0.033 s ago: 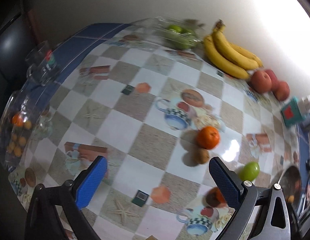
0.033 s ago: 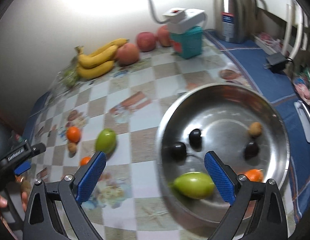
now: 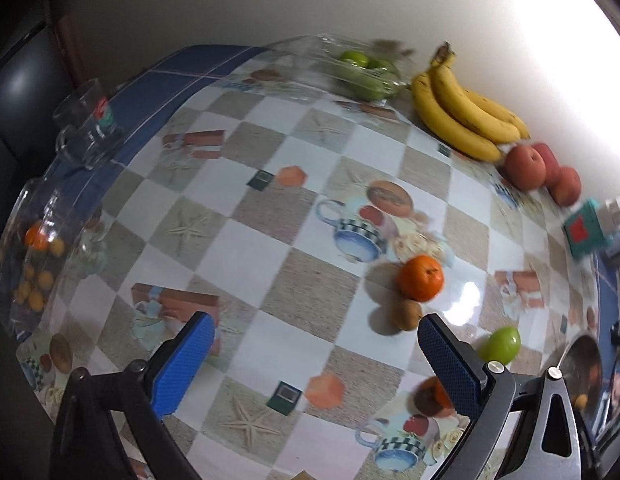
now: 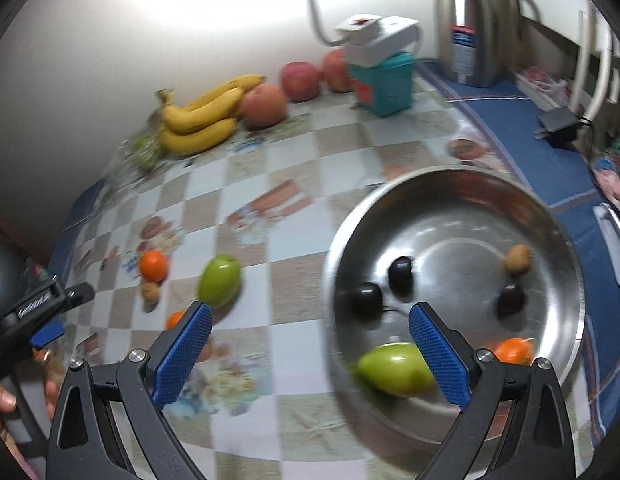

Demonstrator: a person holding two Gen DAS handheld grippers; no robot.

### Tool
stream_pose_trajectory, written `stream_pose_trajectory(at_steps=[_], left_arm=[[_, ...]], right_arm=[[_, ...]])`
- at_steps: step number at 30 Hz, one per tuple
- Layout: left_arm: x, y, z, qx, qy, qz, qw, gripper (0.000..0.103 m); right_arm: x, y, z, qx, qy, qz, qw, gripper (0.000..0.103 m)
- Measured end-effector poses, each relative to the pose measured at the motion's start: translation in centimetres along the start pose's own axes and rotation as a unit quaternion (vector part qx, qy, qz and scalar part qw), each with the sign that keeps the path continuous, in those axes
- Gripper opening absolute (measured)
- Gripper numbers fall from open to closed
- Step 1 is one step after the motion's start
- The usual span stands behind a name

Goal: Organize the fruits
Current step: 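Withdraw both tools from the basin toward the remaining fruit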

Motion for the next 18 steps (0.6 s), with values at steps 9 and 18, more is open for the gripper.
stream_pose_trajectory(at_steps=[9, 18], left_arm=[[0.1, 1.1, 1.1, 0.013, 0.004, -0.019, 0.9997, 0.103], [-0.1, 3.5, 1.9, 0.019, -0.012, -0.048, 0.9986, 0.103]], right_arm=[[0.0, 1.6, -4.1, -0.029, -0.031, -0.02, 0.999, 0.099], [-0.9, 4.5, -6.2, -0.015, -0.049, -0.046, 0.998, 0.099]])
Point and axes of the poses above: each gripper's, at about its wrist camera, not at the fingertips, and y roughly the way its jaws point, z to its right, x to its underside, the point moved 1 cm from there along y, roughly the way its jaws point, and after that the axes turned 5 degrees about -z, right-handed, at the moved point
